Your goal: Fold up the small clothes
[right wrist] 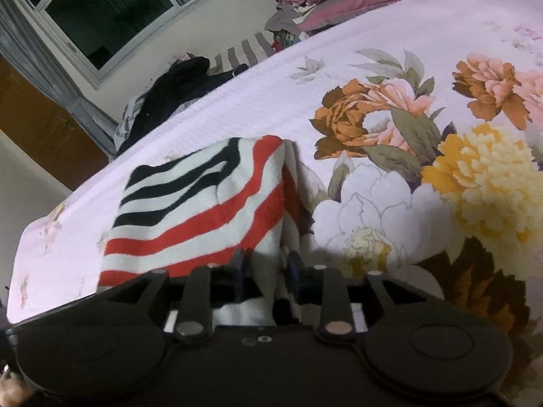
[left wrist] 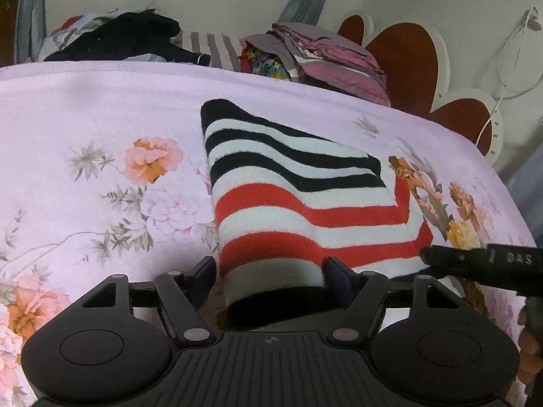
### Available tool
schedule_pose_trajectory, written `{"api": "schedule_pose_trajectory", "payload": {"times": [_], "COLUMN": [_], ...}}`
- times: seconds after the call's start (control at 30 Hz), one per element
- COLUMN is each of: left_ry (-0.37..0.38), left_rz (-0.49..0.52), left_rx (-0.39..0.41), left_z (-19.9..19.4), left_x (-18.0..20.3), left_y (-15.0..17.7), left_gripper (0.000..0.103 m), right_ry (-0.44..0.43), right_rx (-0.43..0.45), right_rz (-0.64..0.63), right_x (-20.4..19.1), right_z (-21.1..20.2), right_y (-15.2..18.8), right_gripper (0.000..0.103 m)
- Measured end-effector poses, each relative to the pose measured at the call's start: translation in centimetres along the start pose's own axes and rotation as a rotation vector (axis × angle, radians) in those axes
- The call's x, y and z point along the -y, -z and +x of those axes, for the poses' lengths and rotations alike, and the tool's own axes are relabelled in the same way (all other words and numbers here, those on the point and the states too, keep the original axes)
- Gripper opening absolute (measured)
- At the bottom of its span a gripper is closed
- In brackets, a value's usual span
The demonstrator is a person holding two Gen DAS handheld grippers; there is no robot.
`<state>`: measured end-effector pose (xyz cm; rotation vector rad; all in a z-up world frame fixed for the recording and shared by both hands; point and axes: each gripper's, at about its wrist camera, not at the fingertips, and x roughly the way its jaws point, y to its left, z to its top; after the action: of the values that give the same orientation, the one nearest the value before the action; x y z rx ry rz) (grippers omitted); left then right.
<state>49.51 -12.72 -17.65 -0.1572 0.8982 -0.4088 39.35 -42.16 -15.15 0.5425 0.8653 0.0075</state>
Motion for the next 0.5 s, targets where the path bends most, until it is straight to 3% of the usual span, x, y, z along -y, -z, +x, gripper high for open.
{"api": "schedule_pose_trajectory", "payload": {"times": [0.23,0.4,0.5], "left_ry": [-0.005,-0.013,-0.016], "left_rz": [-0.014,-0.013,-0.015], "left_rx": [0.001,-0.003,0.003], "left_z": [0.0,-0.2,-1.0], "left_x": [0.0,0.1,0.4], "left_y": [0.2,0.1,0.3], "left_gripper": [0.070,0.070,0.070], "right_ry": [0.029,0.038,0.042], "right_rx": [-0.028,-0.007,0.015], "right_rz": [-0.060,-0.035,-0.082], "right_x": [-0.3,-0.1,-1.0], "right_z": [0.1,0.0,-1.0], "right_y": [1.2,1.5,2.0], "right_gripper": [0.027,0.023,0.028]}}
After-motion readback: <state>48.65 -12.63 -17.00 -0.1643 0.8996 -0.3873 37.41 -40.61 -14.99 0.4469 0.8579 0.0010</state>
